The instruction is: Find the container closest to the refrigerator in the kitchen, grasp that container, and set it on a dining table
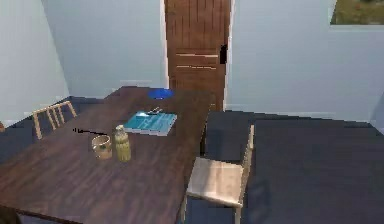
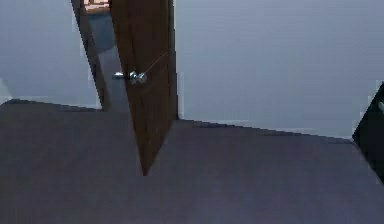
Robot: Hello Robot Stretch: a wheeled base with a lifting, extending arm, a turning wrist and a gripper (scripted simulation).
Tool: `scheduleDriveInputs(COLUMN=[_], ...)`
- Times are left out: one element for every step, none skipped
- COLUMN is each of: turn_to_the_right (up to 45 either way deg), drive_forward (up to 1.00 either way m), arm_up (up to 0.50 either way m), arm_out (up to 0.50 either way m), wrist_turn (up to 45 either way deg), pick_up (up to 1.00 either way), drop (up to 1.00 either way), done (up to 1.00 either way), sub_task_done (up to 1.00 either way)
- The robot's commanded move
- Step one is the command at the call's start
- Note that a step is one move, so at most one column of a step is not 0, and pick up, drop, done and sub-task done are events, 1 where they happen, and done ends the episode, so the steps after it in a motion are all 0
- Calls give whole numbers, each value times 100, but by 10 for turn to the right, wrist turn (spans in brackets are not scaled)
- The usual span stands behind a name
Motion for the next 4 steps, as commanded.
scheduleDriveInputs(turn_to_the_right=[450, 450, 450, 330], drive_forward=[0, 0, 0, 0], arm_up=[0, 0, 0, 0], arm_out=[0, 0, 0, 0], wrist_turn=[0, 0, 0, 0], pick_up=[0, 0, 0, 0], drop=[0, 0, 0, 0], done=[0, 0, 0, 0], sub_task_done=[0, 0, 0, 0])
